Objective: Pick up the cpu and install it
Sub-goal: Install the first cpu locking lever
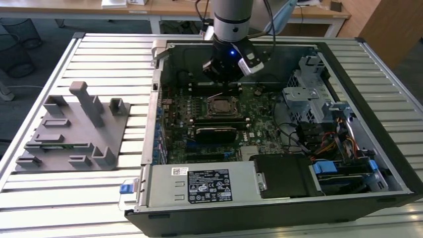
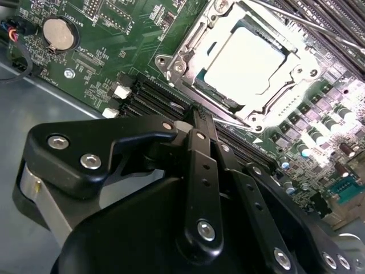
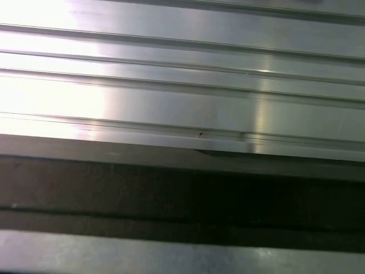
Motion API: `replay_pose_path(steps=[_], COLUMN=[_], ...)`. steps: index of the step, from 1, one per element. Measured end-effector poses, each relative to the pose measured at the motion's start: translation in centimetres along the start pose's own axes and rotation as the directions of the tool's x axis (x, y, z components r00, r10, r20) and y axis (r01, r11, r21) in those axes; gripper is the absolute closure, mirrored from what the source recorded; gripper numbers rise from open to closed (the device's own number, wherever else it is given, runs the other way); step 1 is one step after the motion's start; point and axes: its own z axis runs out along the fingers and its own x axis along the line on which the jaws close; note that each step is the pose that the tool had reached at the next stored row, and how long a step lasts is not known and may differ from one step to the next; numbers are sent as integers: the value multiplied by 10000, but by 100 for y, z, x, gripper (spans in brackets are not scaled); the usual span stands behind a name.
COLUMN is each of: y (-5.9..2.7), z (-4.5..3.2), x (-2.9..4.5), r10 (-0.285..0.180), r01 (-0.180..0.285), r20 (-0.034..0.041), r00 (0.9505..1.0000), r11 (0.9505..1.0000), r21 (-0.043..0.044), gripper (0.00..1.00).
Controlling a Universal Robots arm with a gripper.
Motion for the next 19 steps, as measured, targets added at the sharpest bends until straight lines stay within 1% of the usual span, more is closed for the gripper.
replay_pose_path(steps=[3, 7, 11, 19], y=[-1, -1, -3, -6], z=[22, 28, 39, 100], x=[-5, -14, -41, -43], r10=[-1, 0, 0, 0], r01=[1, 0, 0, 0], r20=[0, -1, -2, -8], r00=[10000, 10000, 10000, 10000], r11=[10000, 10000, 10000, 10000], r21=[0, 1, -3, 0], gripper=[89, 89, 89, 89])
